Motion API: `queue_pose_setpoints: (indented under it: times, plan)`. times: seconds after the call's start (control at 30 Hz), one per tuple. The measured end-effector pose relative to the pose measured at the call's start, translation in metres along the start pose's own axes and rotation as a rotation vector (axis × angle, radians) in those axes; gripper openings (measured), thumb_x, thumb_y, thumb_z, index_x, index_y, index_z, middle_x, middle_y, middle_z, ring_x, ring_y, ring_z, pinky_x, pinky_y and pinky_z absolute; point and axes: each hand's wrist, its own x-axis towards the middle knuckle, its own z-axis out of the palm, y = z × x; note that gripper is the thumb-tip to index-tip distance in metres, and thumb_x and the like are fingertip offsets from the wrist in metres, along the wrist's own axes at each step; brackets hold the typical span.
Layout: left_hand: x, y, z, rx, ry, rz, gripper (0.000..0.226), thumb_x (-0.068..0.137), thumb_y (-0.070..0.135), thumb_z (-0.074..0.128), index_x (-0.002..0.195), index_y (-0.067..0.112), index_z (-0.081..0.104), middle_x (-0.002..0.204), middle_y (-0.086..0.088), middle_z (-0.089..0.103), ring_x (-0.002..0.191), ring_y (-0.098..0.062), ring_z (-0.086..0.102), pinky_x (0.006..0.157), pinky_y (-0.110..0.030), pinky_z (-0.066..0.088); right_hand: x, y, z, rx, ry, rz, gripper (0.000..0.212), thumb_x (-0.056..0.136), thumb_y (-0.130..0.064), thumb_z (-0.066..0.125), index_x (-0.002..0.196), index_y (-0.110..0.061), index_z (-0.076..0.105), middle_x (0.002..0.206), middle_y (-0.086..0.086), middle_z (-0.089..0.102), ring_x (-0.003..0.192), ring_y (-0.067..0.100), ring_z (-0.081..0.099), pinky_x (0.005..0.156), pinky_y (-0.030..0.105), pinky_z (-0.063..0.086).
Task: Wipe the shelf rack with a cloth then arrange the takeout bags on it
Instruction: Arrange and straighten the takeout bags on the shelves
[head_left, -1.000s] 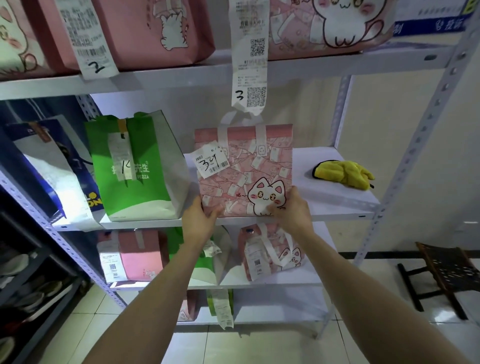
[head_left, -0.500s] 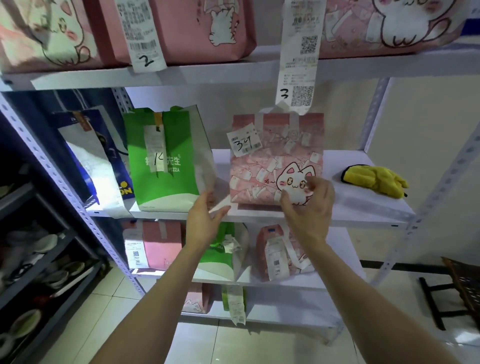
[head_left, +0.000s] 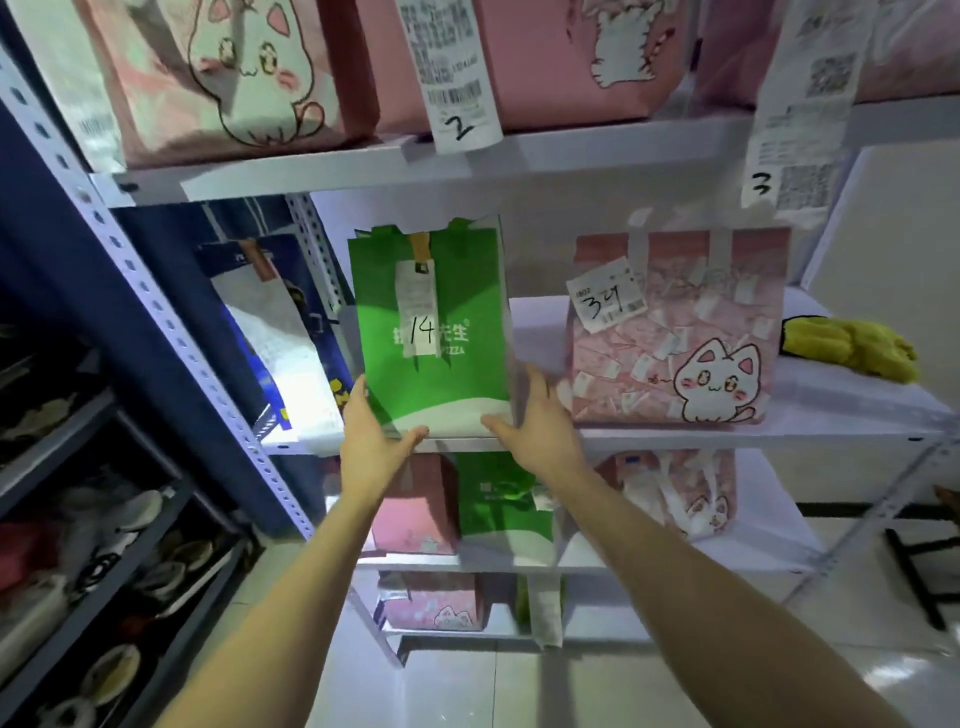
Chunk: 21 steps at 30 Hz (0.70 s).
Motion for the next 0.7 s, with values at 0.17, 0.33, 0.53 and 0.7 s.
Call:
queue_pose_setpoints:
  times: [0.17,0.33,0.53,0.7]
  plan:
    - [-0.001,0.005,0.002,-0.030,-0.130,0.136,0.106,0.078,0.015,0.096,0.161,0.021,0.032,0.145,0.017,0.047,0.129,0.001,0.044,0.109,-0.014,0.034,-0.001,0.004,0.021,-0.041,0.036,0.077,0.075,0.089,-0.054,0.075,0.146,-0.020,0.039,0.134,0.007,0.064,0.120,0.032,0.064,0.103,0.052,0.054]
    - [0.002,-0.003,-0.005,-0.035,-0.184,0.182,0.107,0.078,0.020,0.094,0.162,0.027,0.029,0.154,0.008,0.052,0.134,-0.005,0.047,0.114,-0.023,0.037,-0.006,0.003,0.026,-0.031,0.112,0.083,0.064,0.089,-0.049,0.076,0.138,-0.020,0.048,0.130,0.004,0.063,0.116,0.027,0.064,0.102,0.051,0.055]
    - [0.001,-0.026,-0.050,-0.074,0.096,0.170,0.058,0.095,0.021,0.076,0.146,0.021,0.050,0.126,0.004,0.060,0.111,-0.014,0.060,0.093,-0.034,0.055,-0.031,-0.046,0.036,-0.045,0.566,-0.162,0.040,0.097,-0.033,0.067,0.129,-0.013,0.053,0.121,0.000,0.052,0.110,0.017,0.053,0.099,0.039,0.053]
    - [0.024,-0.049,-0.095,-0.123,0.356,0.071,0.038,0.098,0.007,0.057,0.134,0.019,0.057,0.129,0.003,0.054,0.114,-0.015,0.059,0.092,-0.043,0.057,-0.016,-0.112,0.076,0.037,0.225,-0.396,0.020,0.101,-0.025,0.060,0.119,-0.019,0.061,0.112,-0.007,0.060,0.098,0.010,0.059,0.088,0.038,0.056]
